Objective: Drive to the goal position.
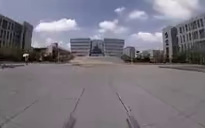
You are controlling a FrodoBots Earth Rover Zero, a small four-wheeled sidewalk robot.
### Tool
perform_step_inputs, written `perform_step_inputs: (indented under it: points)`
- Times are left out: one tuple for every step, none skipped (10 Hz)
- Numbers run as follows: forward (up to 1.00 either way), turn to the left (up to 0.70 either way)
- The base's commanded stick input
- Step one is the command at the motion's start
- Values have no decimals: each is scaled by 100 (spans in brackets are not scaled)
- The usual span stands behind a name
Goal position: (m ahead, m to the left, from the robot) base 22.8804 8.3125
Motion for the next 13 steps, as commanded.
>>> perform_step_inputs:
  points:
    - [70, 13]
    - [70, 13]
    - [70, 13]
    - [70, 13]
    - [70, 13]
    - [70, 13]
    - [70, 13]
    - [70, 13]
    - [70, 13]
    - [70, 13]
    - [70, 13]
    - [70, 13]
    - [70, 9]
